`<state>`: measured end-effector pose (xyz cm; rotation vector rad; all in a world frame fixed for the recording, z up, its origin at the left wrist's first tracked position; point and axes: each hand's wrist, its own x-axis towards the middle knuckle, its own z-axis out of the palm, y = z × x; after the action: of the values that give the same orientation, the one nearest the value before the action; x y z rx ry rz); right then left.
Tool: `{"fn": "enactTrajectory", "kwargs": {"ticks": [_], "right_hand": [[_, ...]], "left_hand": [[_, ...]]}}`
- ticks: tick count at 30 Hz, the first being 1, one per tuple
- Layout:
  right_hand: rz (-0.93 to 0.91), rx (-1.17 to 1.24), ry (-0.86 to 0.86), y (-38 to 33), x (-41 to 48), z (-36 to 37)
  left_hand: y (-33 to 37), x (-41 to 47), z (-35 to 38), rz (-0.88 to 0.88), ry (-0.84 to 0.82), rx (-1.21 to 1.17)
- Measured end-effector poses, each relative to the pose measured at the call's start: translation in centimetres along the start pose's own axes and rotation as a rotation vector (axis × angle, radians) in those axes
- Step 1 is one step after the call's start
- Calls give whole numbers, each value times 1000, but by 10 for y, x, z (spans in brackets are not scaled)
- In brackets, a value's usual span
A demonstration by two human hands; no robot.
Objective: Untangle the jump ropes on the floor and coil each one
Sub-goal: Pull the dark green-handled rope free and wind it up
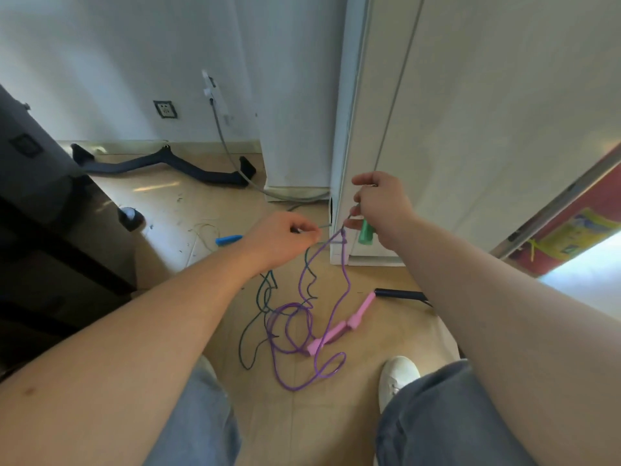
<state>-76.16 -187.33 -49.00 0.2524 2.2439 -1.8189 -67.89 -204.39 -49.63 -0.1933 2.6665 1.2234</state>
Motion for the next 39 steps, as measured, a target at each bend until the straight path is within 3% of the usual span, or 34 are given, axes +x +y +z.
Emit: {"fn": "enactTrajectory", "kwargs": {"ticks": [5,8,11,16,21,28,34,39], "right_hand": [[-110,-315,-68,0,-5,-12],[-198,-500,-113,5,-12,-15],[-243,-581,-107,9,-15,-19],[-288,-529,-86,12,-15,-26],[-379,-355,-32,5,-16,-30],[-480,-273,-62,4,-20,-28],[-534,-436,-5,6,-14,-30],[-508,-461,-53,5,-19,-23]], "left_hand": [[-2,-3,2,-16,116,-74],[3,-8,2,-6,227,-240],[8,-13,3,-15,228,-487],[5,-12,7,75,258,-39],[-4,-8,22,-48,-34,439],[-9,-3,27,34,-115,460],[-1,-6,25,193,-109,385],[3,-6,26,257,-90,341]]}}
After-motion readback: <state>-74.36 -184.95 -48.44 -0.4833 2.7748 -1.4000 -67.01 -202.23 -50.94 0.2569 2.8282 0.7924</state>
